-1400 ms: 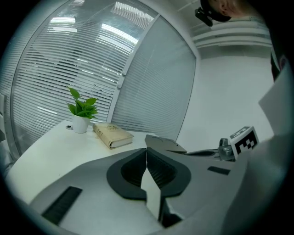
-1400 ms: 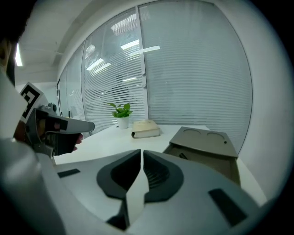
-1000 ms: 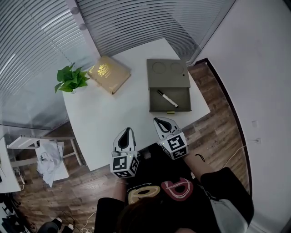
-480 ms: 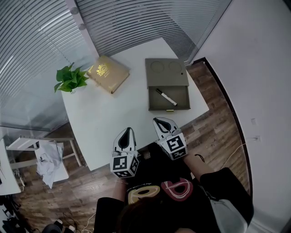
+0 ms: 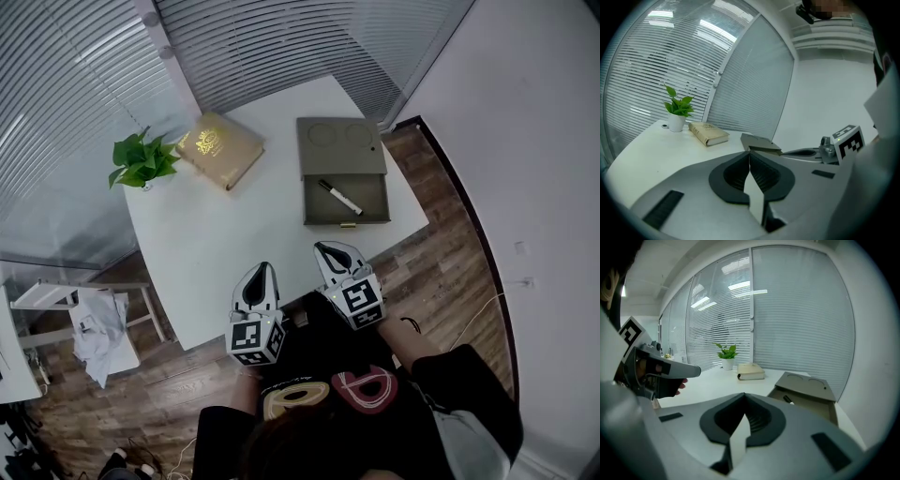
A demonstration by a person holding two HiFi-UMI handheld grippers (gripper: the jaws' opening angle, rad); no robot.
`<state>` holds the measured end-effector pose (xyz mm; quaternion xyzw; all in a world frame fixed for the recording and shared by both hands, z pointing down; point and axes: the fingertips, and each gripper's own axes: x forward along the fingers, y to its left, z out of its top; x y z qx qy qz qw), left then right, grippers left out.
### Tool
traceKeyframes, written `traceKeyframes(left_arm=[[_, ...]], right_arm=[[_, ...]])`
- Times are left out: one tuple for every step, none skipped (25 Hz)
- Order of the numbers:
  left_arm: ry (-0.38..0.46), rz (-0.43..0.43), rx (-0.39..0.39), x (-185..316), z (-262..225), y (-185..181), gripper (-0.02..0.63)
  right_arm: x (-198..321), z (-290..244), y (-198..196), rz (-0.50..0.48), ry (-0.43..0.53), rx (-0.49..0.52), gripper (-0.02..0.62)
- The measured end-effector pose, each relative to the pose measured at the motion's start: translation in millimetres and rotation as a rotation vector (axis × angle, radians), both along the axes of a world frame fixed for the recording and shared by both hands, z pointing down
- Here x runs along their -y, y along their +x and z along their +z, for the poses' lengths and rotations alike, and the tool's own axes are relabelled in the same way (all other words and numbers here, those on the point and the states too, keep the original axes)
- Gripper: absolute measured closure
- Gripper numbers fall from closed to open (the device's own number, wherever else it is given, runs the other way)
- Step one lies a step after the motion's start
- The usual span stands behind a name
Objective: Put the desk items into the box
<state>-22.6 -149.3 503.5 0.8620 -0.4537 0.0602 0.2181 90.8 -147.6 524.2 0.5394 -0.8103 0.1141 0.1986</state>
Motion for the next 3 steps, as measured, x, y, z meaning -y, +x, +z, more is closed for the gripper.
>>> traceKeyframes(left_arm=[[0.0, 0.002, 0.001, -0.1, 0.4, 0.2, 0.589], [-0.001, 0.003, 0.001, -0.3, 0.9, 0.5, 0.589], [-0.002, 0.004, 0.002, -0.6, 1.4, 0.7, 0.589]], right_arm=[[-0.6, 0.9, 0.2, 0.0, -0.003, 0.001, 0.586], [-1.2, 1.7, 0.4, 0.0, -0.006, 0.002, 0.586], [-1.8, 2.4, 0.7, 0.001, -0.008, 0.003, 0.586]])
